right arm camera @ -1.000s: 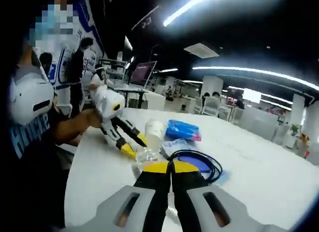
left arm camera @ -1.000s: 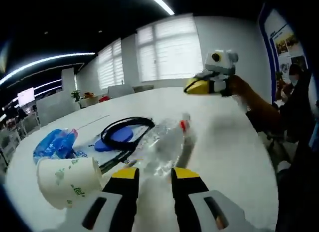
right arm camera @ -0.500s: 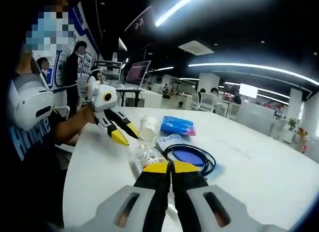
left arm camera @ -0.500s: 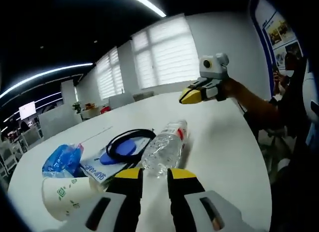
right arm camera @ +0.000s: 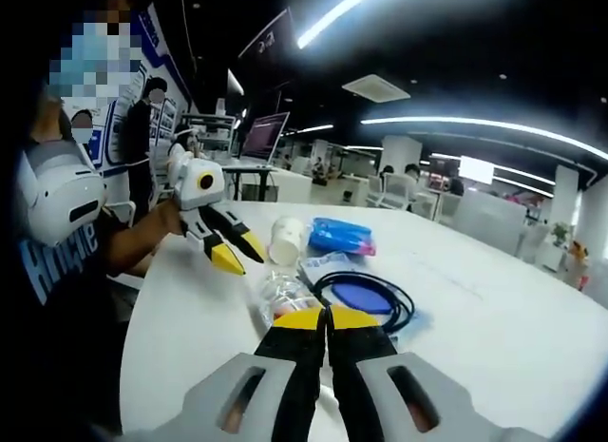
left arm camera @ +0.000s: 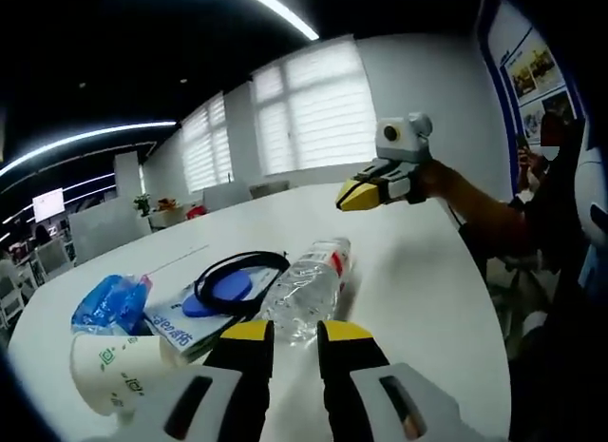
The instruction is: Arrange the tabletop items into an orderly group along one side of the table until the central work area is clear of visible clutter.
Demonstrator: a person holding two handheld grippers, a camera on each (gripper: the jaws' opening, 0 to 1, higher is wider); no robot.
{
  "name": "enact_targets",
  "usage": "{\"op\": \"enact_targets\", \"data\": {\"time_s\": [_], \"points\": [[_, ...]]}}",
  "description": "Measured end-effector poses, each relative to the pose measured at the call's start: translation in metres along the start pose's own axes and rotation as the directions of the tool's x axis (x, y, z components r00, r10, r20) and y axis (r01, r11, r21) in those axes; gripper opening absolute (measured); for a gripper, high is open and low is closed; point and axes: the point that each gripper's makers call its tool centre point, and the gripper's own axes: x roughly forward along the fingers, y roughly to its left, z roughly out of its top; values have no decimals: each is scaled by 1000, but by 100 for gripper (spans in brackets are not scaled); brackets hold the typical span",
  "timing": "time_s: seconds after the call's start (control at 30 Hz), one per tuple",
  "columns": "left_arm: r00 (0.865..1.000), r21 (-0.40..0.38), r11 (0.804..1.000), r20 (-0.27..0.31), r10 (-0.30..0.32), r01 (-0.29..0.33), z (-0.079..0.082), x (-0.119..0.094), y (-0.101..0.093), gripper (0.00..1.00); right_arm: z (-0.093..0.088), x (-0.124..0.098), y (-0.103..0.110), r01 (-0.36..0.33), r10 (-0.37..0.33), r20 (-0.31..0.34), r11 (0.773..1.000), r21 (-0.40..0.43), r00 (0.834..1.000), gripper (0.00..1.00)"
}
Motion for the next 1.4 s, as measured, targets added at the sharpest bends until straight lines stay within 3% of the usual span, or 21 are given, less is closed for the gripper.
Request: {"op": "enact_targets", "data": {"time_s": [0.57,1.4], "points": [[1000,3,1000,-2,-11,11,-1,5,-2,16,-7,-3,-5,-4,4,-16,1000,6,1000,1],[1000,-3,1000,-1,-26,26,-1,6,-5,16,-18,-4,-8,-79,79,-32,997,22,996,6]]}}
